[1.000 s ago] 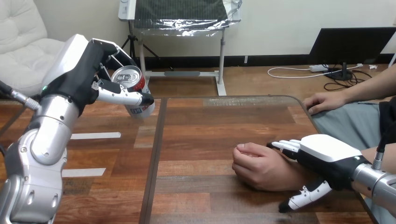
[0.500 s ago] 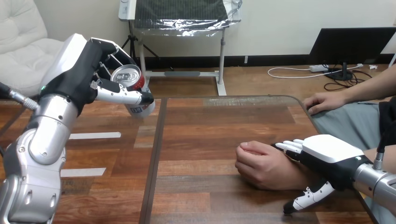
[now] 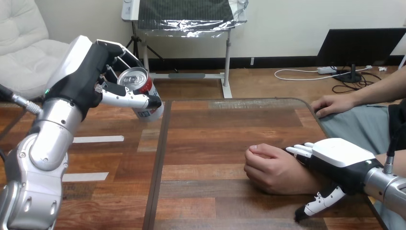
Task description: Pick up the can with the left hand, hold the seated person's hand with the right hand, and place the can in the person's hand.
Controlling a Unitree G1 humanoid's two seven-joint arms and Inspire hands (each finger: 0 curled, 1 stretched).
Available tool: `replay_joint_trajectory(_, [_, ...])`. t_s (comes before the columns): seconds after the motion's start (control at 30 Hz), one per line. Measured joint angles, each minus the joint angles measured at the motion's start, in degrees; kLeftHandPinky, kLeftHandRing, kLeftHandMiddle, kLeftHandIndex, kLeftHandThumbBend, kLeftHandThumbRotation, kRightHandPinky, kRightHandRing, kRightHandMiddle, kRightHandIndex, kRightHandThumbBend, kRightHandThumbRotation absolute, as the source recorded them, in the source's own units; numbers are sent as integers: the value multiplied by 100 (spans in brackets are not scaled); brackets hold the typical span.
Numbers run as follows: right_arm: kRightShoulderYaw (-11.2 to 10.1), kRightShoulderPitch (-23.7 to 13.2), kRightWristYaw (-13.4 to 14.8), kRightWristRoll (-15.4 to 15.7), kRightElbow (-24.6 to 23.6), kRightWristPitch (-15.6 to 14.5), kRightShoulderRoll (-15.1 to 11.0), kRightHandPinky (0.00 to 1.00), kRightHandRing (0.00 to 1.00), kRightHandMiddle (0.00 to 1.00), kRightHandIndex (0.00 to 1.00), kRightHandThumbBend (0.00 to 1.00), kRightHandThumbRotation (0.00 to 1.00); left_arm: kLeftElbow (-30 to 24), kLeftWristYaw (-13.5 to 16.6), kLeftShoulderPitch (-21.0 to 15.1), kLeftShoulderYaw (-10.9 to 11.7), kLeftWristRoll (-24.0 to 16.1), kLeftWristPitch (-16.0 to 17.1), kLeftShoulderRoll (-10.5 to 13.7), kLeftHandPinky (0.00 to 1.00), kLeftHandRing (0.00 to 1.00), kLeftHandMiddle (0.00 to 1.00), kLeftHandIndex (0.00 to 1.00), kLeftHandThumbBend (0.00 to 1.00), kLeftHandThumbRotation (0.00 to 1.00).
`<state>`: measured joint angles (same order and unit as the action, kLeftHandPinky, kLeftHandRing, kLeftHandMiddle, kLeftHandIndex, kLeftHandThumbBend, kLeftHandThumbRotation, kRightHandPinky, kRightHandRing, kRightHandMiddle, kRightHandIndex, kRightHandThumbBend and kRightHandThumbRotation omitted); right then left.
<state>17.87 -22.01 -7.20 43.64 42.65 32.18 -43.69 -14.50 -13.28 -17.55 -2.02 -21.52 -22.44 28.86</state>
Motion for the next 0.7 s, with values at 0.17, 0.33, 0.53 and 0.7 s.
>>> replay_joint_trajectory(0.17, [48, -59, 86, 73, 94, -31, -4, 100, 99, 97, 96, 100, 49, 0, 0, 20, 0, 65, 23, 0, 23, 32, 40, 44, 65, 0])
replay_joint_trajectory(0.33, [82, -107, 65, 101, 142, -136, -4, 100, 99, 98, 97, 100, 47, 0, 0, 39, 2, 70, 23, 0, 24, 32, 40, 44, 64, 0])
replay_joint_trajectory(0.53, [122, -166, 22, 109, 166, -255, -4, 100, 98, 97, 97, 100, 47, 0, -3, 70, 18, 85, 22, 0, 24, 33, 40, 44, 64, 0])
replay_joint_trajectory(0.7, [177, -236, 22, 114, 235, -274, -5, 100, 97, 96, 96, 100, 48, 0, -6, 87, 32, 86, 21, 0, 25, 34, 41, 44, 64, 0])
